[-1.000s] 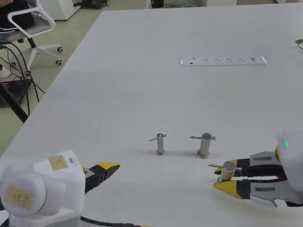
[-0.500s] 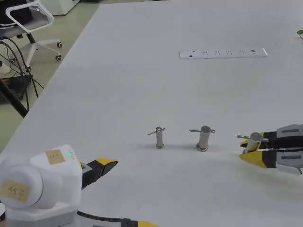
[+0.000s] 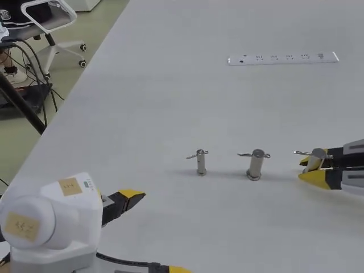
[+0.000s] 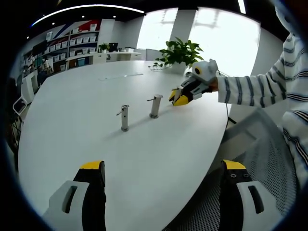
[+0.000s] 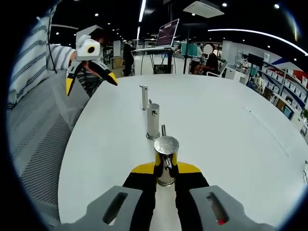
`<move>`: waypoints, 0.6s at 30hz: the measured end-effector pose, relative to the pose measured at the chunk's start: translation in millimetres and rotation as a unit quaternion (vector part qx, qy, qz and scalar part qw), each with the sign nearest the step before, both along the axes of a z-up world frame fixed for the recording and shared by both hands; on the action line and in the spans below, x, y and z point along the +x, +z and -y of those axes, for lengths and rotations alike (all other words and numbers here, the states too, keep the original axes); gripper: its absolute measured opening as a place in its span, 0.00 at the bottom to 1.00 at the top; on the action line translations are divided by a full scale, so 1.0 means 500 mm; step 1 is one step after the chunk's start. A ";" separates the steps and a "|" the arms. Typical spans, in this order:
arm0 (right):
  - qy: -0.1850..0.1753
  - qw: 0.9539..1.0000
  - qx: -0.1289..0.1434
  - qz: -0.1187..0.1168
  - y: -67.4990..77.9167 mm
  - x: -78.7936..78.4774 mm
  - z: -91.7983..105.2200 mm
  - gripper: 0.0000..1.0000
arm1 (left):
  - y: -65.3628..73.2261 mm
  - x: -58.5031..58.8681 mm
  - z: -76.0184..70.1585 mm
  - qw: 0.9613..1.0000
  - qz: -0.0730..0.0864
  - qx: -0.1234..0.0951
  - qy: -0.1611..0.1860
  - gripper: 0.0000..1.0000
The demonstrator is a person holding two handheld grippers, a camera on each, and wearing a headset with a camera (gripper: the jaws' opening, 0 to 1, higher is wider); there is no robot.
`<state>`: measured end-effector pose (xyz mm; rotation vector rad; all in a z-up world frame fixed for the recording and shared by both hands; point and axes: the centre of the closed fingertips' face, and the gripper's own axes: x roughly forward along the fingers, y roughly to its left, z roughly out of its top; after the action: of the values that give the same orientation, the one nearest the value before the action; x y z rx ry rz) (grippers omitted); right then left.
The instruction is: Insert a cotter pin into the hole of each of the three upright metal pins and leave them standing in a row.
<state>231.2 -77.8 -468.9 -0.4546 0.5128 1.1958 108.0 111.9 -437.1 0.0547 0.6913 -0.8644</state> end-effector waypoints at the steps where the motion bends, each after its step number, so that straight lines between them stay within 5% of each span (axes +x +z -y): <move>1: 0.003 1.000 -0.004 0.002 -0.003 0.003 0.003 0.09 | 0.000 0.001 0.000 1.000 -0.001 0.001 0.000 0.99; 18: 0.031 0.999 0.022 -0.017 -0.028 -0.006 -0.007 0.09 | 0.009 0.019 0.016 1.000 -0.001 0.009 -0.015 0.99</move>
<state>228.2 -74.4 -482.9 -0.4159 0.5045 1.2741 117.6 104.0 -432.5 0.0808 0.7027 -0.8865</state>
